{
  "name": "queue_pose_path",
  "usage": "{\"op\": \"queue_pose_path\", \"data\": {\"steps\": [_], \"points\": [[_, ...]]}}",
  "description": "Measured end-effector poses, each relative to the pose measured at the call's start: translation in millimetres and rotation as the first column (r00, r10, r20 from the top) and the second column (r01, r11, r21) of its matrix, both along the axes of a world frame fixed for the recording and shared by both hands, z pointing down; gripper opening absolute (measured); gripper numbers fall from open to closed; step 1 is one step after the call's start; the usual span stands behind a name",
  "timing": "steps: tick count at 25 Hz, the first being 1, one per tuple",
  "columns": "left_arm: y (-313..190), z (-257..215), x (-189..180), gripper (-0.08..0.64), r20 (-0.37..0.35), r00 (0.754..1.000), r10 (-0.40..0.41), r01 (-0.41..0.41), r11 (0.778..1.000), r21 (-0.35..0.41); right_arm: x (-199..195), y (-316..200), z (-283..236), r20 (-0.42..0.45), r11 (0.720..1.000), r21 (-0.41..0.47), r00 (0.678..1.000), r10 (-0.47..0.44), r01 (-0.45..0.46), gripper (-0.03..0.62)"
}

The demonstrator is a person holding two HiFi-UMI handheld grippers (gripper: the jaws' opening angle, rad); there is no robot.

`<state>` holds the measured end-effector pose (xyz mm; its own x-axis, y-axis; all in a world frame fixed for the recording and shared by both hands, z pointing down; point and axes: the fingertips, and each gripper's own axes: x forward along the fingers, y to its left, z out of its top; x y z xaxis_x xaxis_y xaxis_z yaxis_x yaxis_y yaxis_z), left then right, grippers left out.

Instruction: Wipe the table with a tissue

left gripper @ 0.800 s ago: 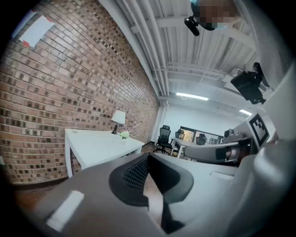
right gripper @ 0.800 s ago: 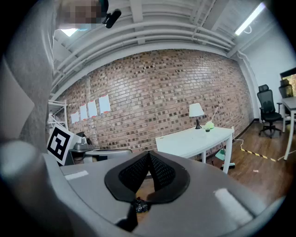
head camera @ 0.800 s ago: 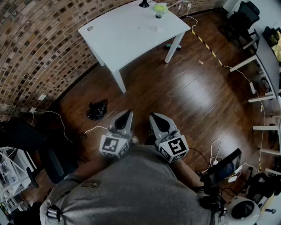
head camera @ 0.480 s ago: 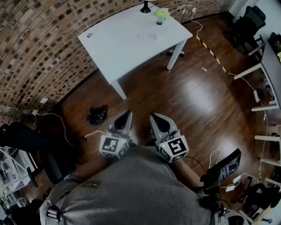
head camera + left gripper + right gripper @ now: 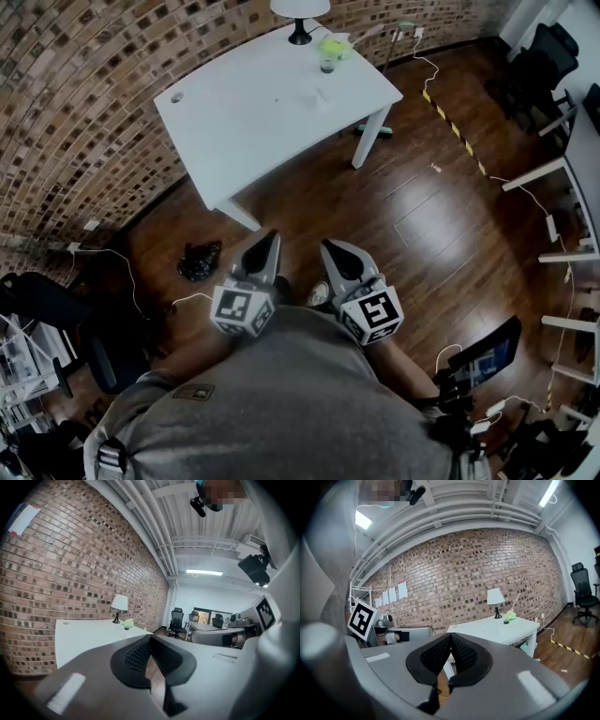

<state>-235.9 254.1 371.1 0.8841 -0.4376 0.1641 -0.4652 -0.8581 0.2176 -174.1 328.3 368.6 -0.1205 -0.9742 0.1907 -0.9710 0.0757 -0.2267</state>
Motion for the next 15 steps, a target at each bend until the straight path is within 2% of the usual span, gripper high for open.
{"op": "queue_pose_path", "data": {"steps": [9,15], "points": [[-43.1,13.4,45.6,0.002,0.024,1.0,-0.02,0.02,0.999,-0.024,46.3,-45.3,3.8,0.012,0.999,-0.009,0.999,-0.033,0.033,0.012],[-106.1,22.5,84.3,0.002,0.0,1.0,-0.013,0.013,0.999,-0.046,83.4,-105.2,15.2,-0.011,0.998,-0.053,1.0,-0.017,0.016,0.012]]}}
